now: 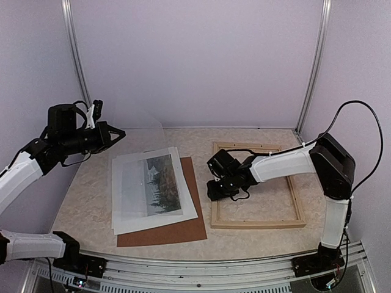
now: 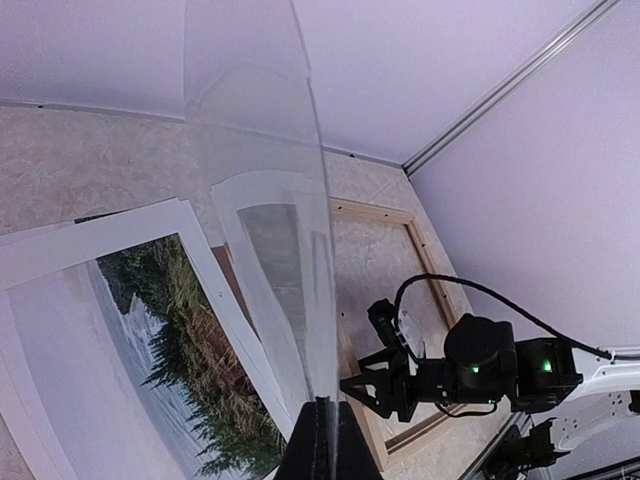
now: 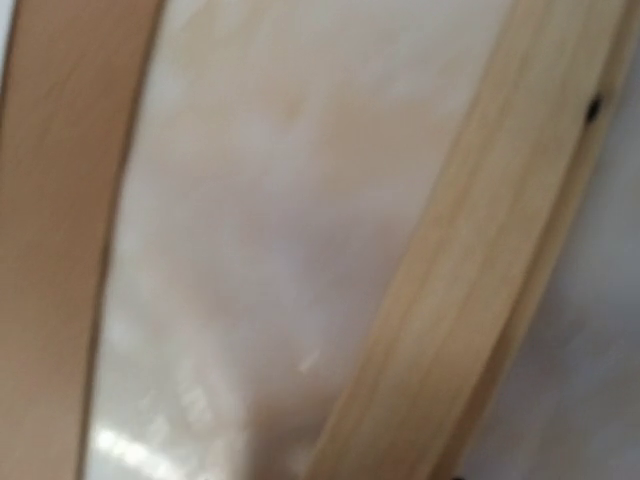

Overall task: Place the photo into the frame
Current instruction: Move the frame body to the center of the board.

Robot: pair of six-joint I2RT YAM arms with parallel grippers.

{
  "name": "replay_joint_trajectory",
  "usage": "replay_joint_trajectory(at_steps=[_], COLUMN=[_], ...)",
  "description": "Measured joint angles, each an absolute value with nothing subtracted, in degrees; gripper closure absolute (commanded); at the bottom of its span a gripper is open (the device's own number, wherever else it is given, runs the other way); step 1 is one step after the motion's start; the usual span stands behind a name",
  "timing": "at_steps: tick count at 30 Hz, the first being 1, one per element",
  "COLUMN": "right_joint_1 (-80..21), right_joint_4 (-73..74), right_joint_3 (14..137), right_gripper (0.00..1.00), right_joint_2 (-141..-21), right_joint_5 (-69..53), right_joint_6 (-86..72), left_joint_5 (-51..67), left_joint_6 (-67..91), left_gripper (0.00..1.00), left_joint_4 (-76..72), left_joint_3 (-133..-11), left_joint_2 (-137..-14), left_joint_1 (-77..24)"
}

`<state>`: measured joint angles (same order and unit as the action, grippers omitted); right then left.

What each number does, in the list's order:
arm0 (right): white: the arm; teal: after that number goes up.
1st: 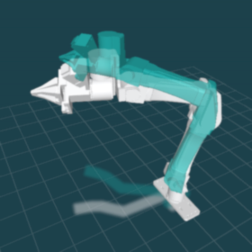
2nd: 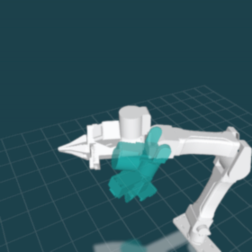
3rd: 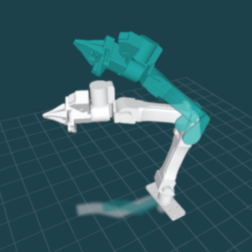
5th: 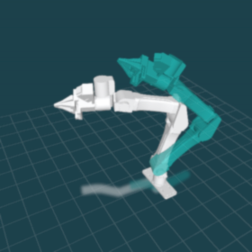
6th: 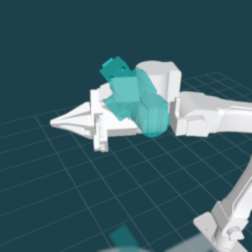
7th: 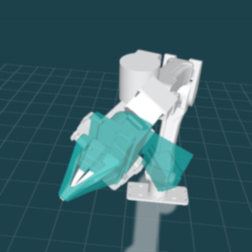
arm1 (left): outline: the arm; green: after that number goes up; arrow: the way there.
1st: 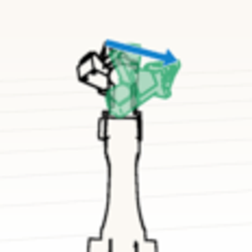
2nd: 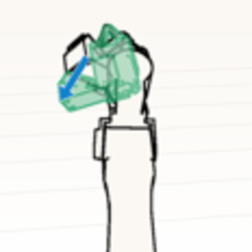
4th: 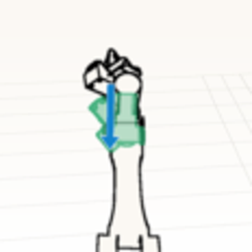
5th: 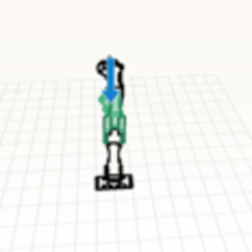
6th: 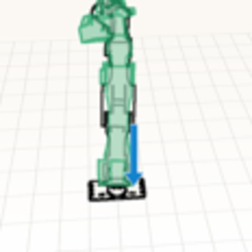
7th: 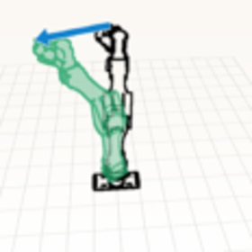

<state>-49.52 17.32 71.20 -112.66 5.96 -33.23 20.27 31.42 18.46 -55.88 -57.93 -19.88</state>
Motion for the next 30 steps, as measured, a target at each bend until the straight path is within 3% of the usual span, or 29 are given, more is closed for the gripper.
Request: replay_joint_trajectory(at_steps=[7, 16, 30], right_joint_1=[-55.3, -58.8, -60.5], right_joint_4=[17.2, 15.5, 13.3], right_joint_3=[69.3, 69.8, 79.0], right_gripper=[0.51, 0.36, 0.22], right_joint_2=[-111.8, -112.2, -118.8], right_joint_5=[7.0, 6.5, 2.2], right_joint_6=[-37.9, -43.5, -45.4], left_joint_5=[18.4, 13.2, 10.0], left_joint_6=[30.1, 26.8, 24.7], left_gripper=[1.0, 1.0, 1.0], left_joint_4=[18.8, 20.6, 23.5], left_joint_3=[-57.4, -62.3, -63.4], left_joint_2=[-58.8, -59.0, -58.5], left_joint_1=[-19.7, -19.2, -18.4])
